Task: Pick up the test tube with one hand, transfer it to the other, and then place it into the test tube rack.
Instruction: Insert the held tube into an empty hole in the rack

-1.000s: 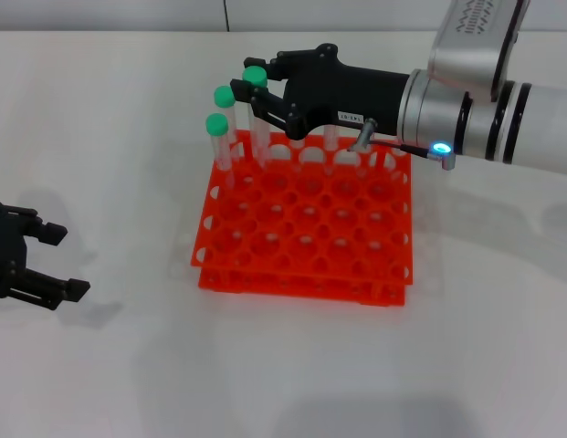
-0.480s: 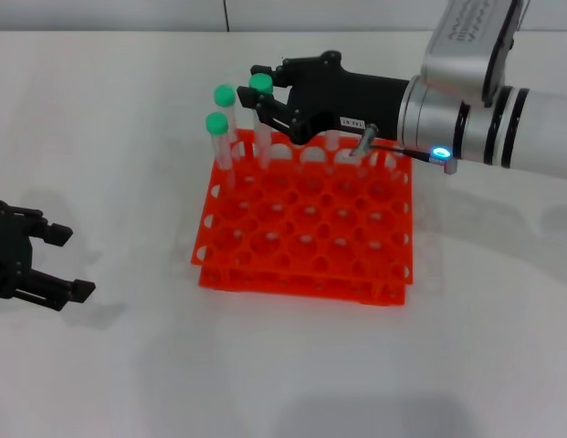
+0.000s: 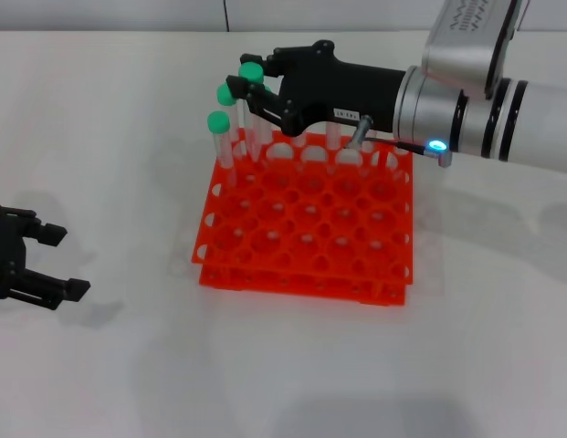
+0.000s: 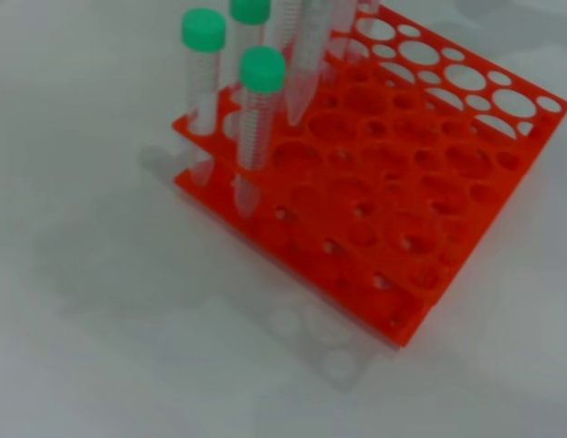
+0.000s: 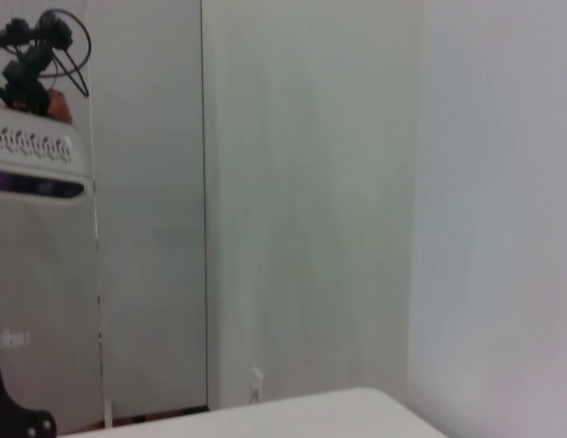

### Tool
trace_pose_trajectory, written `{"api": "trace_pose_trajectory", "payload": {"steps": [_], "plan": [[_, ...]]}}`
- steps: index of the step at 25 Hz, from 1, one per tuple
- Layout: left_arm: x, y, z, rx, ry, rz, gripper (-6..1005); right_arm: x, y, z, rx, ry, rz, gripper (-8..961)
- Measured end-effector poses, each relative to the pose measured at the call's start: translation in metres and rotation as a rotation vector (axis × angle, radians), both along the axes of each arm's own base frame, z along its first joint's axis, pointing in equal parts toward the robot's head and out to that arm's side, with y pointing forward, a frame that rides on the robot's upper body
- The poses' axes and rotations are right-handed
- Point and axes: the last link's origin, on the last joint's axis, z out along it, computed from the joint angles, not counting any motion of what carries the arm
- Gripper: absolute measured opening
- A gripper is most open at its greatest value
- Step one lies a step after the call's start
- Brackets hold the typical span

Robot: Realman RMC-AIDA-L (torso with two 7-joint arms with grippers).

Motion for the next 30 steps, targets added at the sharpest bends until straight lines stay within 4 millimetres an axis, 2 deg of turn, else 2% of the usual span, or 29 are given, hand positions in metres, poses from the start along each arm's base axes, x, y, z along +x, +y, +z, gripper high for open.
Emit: {"api": "trace_pose_trajectory", "payload": {"steps": [11,30], "plan": [[0.0,0.0,0.0,0.003,-0.005,-0.006,884,-0.002,0.0,-0.001,-0.002,-0.003,0.005,252],[0.004,0.002,-0.003,-0.001,-0.008,-0.017,883,0.01,0.0,-0.008,-0.006,-0.051,-0.03,253]]}}
